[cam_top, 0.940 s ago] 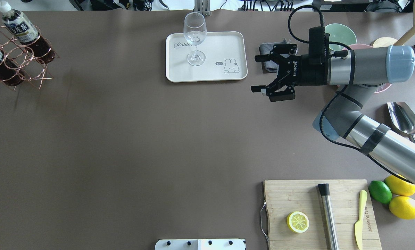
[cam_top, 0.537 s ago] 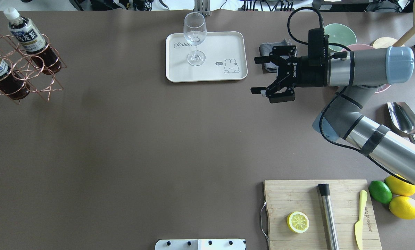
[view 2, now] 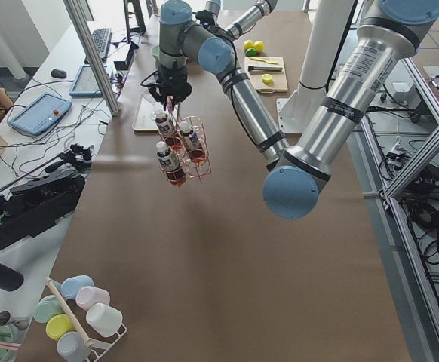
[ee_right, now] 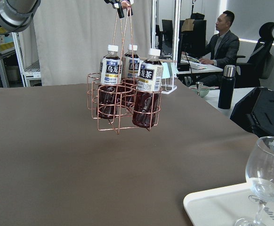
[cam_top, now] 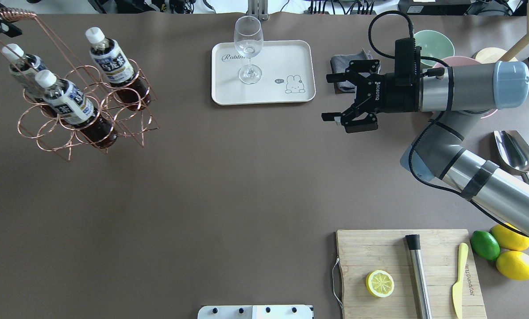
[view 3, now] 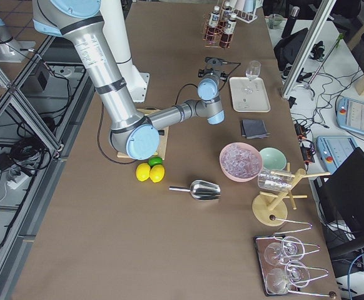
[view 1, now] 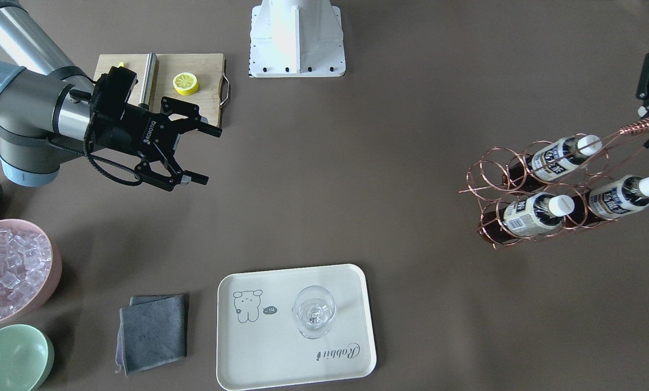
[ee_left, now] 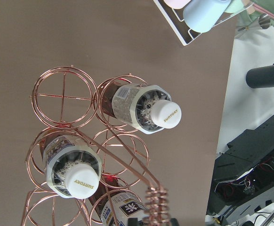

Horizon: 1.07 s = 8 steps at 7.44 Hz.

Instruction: Take tea from basket to plate

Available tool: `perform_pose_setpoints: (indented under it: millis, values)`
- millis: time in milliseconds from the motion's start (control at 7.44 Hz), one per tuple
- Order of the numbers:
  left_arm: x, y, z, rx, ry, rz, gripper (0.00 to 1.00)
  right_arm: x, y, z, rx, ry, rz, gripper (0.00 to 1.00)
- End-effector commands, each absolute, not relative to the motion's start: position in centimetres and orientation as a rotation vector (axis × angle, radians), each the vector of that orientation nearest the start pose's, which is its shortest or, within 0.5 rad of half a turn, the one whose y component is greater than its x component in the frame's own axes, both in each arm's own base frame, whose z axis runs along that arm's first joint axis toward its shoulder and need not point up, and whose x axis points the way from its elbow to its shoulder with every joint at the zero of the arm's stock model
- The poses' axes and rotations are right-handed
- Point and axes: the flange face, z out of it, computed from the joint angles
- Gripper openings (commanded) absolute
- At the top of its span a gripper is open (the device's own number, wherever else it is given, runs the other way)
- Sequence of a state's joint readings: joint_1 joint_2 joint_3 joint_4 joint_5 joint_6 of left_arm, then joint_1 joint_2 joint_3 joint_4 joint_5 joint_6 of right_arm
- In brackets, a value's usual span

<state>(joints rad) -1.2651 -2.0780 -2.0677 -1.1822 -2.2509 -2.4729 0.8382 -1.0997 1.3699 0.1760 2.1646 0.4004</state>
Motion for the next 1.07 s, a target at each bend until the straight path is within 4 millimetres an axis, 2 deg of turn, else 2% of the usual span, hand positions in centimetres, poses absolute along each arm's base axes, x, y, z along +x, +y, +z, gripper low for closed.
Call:
perform_pose_setpoints:
  millis: [0,269,403,537,672,940]
  values:
    - [21.7,-50.4,10.5,-0.578,0.815,-1.745,0.00,-34.3,-50.0,31.5,1.470,-1.388,-0.805,1.00]
    - [30.0,-47.2,7.0,-0.540,0.821,-1.740,0.00,-34.2,-49.8,31.5,1.473,-1.387,-0.806,1.00]
    - [33.0,-46.2,5.7,-0.521,0.823,-1.726,0.00,-34.1,-49.8,31.6,1.472,-1.386,-0.805,1.00]
    - [34.7,-46.6,4.4,-0.543,0.807,-1.755,0.00,-34.1,-49.7,31.7,1.473,-1.389,-0.806,1.00]
    - [35.9,-45.8,3.5,-0.559,0.807,-1.743,0.00,-34.0,-49.7,31.8,1.474,-1.388,-0.805,1.00]
    - [37.2,-45.2,2.8,-0.579,0.799,-1.748,0.00,-34.0,-49.7,31.8,1.474,-1.388,-0.805,1.00]
